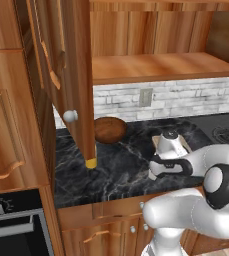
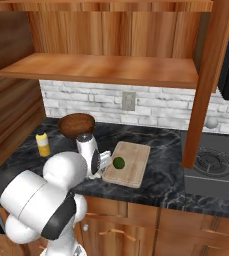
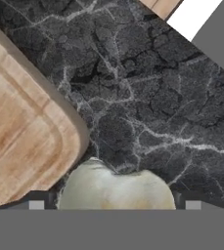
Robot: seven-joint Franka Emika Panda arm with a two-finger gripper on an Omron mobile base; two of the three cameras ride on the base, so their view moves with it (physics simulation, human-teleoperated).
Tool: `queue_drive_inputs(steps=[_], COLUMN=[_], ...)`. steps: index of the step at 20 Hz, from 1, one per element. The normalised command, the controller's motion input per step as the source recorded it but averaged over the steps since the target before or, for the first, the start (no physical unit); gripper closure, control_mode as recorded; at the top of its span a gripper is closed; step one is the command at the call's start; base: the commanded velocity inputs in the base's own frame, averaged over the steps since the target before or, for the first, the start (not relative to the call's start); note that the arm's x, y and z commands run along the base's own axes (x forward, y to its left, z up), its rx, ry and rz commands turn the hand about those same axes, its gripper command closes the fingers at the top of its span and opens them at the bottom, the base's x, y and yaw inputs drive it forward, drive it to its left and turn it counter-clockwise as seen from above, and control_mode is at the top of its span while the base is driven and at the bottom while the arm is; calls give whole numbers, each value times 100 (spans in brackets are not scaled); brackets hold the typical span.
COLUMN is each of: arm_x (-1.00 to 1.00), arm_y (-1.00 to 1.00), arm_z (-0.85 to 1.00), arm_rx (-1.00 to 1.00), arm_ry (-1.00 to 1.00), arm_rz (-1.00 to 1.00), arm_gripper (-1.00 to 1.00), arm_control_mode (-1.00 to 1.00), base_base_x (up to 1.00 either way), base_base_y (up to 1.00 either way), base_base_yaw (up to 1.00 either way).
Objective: Open the cabinet. Place the bowl and condiment on the counter. Then place the lime and garlic on the cutting board.
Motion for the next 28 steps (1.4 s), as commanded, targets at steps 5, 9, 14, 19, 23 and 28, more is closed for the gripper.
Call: queue_drive_inputs(steps=[5, 9, 14, 19, 23, 28], arm_x=[0, 0, 34, 95, 69, 47], arm_y=[0, 0, -1, -20, -63, -84], arm_z=[-3, 68, 99, 85, 56, -2], arm_rx=[-1, 0, 0, -1, 0, 0], arm_ry=[-1, -4, -2, -7, -4, 0], arm_rz=[2, 0, 0, 0, 0, 0], arm_gripper=[100, 100, 100, 100, 100, 100], arm_control_mode=[-100, -100, -100, -100, -100, -100], base_base_x=[0, 0, 0, 0, 0, 0], base_base_y=[0, 0, 0, 0, 0, 0], base_base_yaw=[0, 0, 0, 0, 0, 0])
